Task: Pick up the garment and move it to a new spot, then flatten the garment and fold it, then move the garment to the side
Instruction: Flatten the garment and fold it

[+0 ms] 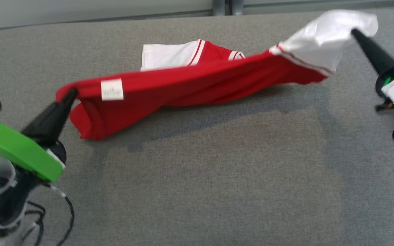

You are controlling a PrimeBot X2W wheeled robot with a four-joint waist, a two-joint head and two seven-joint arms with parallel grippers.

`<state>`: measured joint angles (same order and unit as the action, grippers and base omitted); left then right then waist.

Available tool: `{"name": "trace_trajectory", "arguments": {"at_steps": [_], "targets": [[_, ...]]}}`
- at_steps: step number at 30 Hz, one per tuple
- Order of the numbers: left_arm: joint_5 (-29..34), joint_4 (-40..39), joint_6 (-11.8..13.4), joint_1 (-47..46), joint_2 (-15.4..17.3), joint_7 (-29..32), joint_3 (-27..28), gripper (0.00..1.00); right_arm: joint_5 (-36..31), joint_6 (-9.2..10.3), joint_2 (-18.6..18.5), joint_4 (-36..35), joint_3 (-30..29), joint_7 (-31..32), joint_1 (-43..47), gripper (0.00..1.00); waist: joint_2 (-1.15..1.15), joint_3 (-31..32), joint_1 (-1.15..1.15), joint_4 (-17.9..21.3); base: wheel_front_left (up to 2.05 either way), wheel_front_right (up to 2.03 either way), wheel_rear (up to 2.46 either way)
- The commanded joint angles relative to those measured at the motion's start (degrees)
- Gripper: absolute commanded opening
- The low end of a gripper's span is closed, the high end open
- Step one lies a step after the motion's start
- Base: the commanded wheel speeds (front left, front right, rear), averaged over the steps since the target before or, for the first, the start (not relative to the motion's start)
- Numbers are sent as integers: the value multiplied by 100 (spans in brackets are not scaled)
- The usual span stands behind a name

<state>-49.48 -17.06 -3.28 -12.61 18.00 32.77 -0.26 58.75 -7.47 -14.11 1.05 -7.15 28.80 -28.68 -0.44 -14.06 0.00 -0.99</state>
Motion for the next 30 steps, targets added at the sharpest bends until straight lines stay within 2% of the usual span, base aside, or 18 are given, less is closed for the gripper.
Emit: {"name": "trace_trajectory", "arguments": {"at_steps": [1,3,5,8,13,15,16,19,20,23,27,30], "targets": [[-73,-74,62,-364,106,145,46,0,-79,-4,63,-57,-103,71,-341,0,44,-362,0,-24,0,0,0],[-157,-103,142,-1162,328,449,120,0,-334,-4,195,-4,-397,260,-1121,0,44,-654,0,-55,0,0,0],[-45,146,120,-2017,503,646,32,0,-805,-4,424,217,-619,377,-1997,0,44,-942,0,-80,0,0,0],[190,901,90,-3393,472,655,-206,0,-1763,-3,753,839,-1014,287,-3407,0,44,-1317,0,-136,0,0,0],[833,2620,-62,-5141,211,22,-640,0,-3064,-3,1065,2163,-1497,-428,-5257,0,44,-1600,0,-154,0,0,0],[988,3141,-84,-5765,63,-357,-677,0,-3464,-3,1078,2611,-1657,-802,-5893,0,44,-1802,0,-148,0,0,0],[1290,3578,-181,-6287,55,-800,-834,0,-3693,-3,1096,3059,-1655,-1276,-6453,0,44,-2017,0,-147,0,0,0],[1700,4163,-269,-6941,35,-1729,-959,0,-3782,-2,1096,3640,-1555,-2059,-7144,0,44,-2250,0,-116,0,0,0],[1700,4163,-269,-6941,35,-1729,-959,0,-3782,-2,1096,3640,-1555,-2059,-7144,0,44,-2250,0,-116,0,0,0],[1975,4672,-333,-7436,19,-2625,-1081,0,-3542,-3,1109,4040,-1090,-2516,-7650,0,44,-2460,0,-65,0,0,0],[2090,5263,-416,-7698,51,-3490,-1408,0,-3183,-3,1099,4237,-535,-2952,-7743,0,44,-2611,0,60,0,0,0],[2032,5499,-425,-7629,128,-3970,-1749,0,-2946,-3,1110,4164,-255,-3134,-7443,0,44,-2740,0,137,0,0,0]]}}
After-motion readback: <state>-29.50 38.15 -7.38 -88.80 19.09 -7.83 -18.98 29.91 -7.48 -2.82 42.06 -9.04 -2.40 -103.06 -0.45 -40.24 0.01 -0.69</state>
